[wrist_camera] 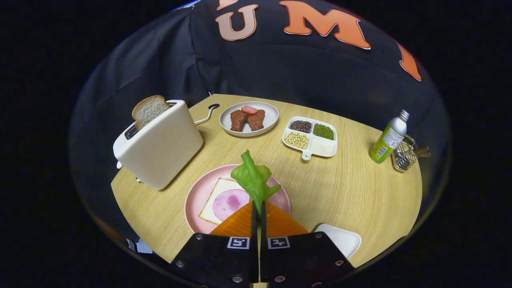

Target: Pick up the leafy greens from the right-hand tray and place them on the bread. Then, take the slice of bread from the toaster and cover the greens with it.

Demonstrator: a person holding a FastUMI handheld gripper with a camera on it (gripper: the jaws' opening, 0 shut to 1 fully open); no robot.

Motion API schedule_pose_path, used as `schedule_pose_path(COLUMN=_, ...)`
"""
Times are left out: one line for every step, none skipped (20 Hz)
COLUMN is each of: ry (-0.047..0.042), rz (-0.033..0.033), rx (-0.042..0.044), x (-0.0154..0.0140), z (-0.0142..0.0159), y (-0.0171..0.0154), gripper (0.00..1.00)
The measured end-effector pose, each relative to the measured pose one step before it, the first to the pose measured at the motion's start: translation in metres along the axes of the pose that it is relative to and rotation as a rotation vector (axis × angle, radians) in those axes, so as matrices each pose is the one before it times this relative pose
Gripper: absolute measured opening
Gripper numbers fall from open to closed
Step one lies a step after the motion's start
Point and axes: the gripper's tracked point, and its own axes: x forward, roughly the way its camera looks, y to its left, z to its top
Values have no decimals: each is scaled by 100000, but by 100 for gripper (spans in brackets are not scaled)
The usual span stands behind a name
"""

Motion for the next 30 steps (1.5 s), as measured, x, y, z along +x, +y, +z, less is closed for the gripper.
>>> schedule_pose_path(ry=524, rz=-718, rx=-626, x=371, z=56, y=51, gripper=2)
schedule_pose_path(ry=273, rz=-410, rx=-674, x=355, z=7, y=165, gripper=2)
schedule_pose_path(ry=244, rz=-37, rx=-422, x=299, z=106, y=231, gripper=2)
schedule_pose_path(ry=194, rz=225, rx=-418, x=181, z=126, y=401, gripper=2)
schedule_pose_path(ry=363, rz=-398, rx=-999, x=232, z=112, y=258, gripper=2)
schedule_pose_path(ry=60, rz=-664, rx=-1381, x=382, z=106, y=267, gripper=2)
schedule_pose_path(ry=739, rz=-483, rx=-1668, x=325, z=-64, y=264, gripper=2)
schedule_pose_path(ry=719, rz=83, rx=-965, x=376, z=-168, y=427, gripper=2)
schedule_pose_path(ry=1050, rz=319, rx=-443, x=414, z=-186, y=495, gripper=2)
schedule_pose_path(ry=1215, rz=213, rx=-494, x=308, z=-222, y=400, gripper=2)
schedule_pose_path(ry=895, rz=-355, rx=-1114, x=319, z=-254, y=206, gripper=2)
schedule_pose_path(ry=593, rz=103, rx=-1059, x=363, z=-186, y=280, gripper=2)
schedule_pose_path(ry=805, rz=1199, rx=-450, x=284, z=-24, y=567, gripper=2)
schedule_pose_path(ry=301, rz=2988, rx=431, x=133, z=-45, y=969, gripper=3)
schedule_pose_path(ry=277, rz=1889, rx=886, x=126, z=68, y=578, gripper=2)
schedule_pose_path(ry=1137, rz=-101, rx=226, x=31, z=-222, y=-84, gripper=3)
schedule_pose_path(ry=398, rz=783, rx=-13, x=197, z=-50, y=208, gripper=3)
schedule_pose_path(ry=669, rz=1055, rx=496, x=114, z=-49, y=368, gripper=3)
schedule_pose_path(ry=629, rz=545, rx=-29, x=92, z=-174, y=226, gripper=4)
schedule_pose_path(ry=602, rz=-50, rx=-900, x=32, z=-255, y=81, gripper=5)
schedule_pose_path(ry=415, rz=-134, rx=-891, x=74, z=-44, y=101, gripper=7)
schedule_pose_path(ry=687, rz=13, rx=-470, x=-32, z=-272, y=297, gripper=12)
schedule_pose_path(ry=808, rz=45, rx=-16, x=143, z=-197, y=94, gripper=14)
schedule_pose_path(ry=570, rz=-172, rx=321, x=317, z=120, y=-241, gripper=19)
schedule_pose_path(ry=-73, rz=228, rx=575, x=-76, z=-34, y=31, gripper=22)
schedule_pose_path(ry=-206, rz=299, rx=789, x=-65, z=41, y=82, gripper=28)
schedule_pose_path(ry=-510, rz=168, rx=845, x=-246, z=249, y=35, gripper=32)
schedule_pose_path(ry=-773, rz=-221, rx=421, x=-15, z=153, y=-36, gripper=40)
schedule_pose_path(ry=-1122, rz=-262, rx=479, x=-140, z=280, y=-86, gripper=44)
schedule_pose_path(ry=-514, rz=5, rx=624, x=-549, z=21, y=367, gripper=47)
